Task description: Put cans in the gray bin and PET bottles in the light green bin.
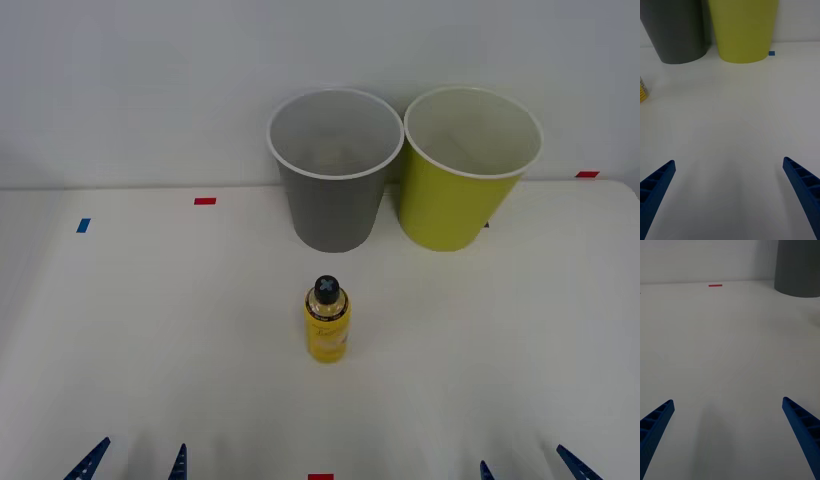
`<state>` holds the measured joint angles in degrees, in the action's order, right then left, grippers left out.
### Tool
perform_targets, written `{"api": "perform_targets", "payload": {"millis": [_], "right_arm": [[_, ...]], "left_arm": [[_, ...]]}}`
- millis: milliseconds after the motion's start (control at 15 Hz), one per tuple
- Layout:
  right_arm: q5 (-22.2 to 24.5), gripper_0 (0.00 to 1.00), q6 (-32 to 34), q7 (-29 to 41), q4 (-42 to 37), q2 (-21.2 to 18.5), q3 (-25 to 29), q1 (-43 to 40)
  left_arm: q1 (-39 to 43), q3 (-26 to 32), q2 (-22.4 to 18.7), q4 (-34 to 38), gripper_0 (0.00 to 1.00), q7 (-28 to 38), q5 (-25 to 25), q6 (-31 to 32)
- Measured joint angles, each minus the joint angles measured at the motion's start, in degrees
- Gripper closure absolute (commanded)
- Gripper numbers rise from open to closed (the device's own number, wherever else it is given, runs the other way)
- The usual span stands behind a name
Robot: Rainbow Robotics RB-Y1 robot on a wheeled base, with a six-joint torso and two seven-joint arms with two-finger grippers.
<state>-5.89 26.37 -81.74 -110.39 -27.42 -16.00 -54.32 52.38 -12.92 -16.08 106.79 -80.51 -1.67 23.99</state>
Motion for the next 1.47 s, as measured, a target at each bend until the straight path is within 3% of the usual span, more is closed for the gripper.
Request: {"api": "perform_targets", "payload": {"millis": [1467], "right_arm": [[0.00, 0.00, 0.00, 0.00, 0.00, 0.00, 0.00, 0.00]], "left_arm": [[0.00, 0.00, 0.00, 0.00, 0.00, 0.00, 0.00, 0.00]]}}
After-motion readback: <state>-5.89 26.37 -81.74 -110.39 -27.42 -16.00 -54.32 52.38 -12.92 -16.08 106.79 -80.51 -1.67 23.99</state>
